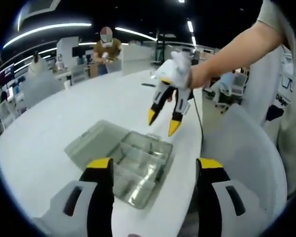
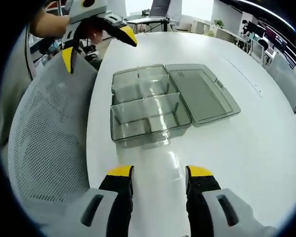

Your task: Insert the divider into the dual guide fixture by aligning both edges with the guide slots and pushing it downward to the bottom, including one-sided entry, uneven engagement, binding, and posture correction.

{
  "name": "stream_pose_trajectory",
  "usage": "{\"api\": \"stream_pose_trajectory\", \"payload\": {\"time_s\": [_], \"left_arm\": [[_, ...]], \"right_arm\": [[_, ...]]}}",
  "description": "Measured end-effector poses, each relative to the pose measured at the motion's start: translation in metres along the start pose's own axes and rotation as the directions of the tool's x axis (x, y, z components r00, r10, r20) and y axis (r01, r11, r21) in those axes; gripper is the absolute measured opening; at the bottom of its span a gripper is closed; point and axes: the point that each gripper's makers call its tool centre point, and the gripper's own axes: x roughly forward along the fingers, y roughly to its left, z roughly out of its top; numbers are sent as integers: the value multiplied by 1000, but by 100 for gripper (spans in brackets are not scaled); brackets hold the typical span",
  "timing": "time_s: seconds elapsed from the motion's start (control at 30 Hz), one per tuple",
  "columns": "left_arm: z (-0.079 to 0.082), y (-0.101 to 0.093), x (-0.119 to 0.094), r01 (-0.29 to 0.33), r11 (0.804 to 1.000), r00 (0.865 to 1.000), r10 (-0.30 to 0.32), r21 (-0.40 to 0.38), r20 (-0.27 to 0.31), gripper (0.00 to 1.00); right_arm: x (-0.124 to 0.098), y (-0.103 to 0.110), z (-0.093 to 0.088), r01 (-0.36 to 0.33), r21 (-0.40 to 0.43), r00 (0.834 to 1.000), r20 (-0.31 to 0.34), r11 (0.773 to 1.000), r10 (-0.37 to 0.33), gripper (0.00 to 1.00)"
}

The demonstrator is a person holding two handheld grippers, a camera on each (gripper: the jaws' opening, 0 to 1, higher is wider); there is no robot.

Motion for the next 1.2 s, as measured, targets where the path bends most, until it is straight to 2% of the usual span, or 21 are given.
{"api": "stream_pose_trajectory", "payload": {"time_s": [0.53, 1.2], "left_arm": [[-6, 0, 1, 0, 1000, 1000, 0, -24, -3, 67], [-9, 3, 3, -7, 999, 1000, 6, -51, -9, 72]], "right_arm": [[17, -1, -6, -45, -114, 996, -86, 992, 36, 37], [26, -6, -11, -70, -168, 989, -138, 983, 47, 36]]}}
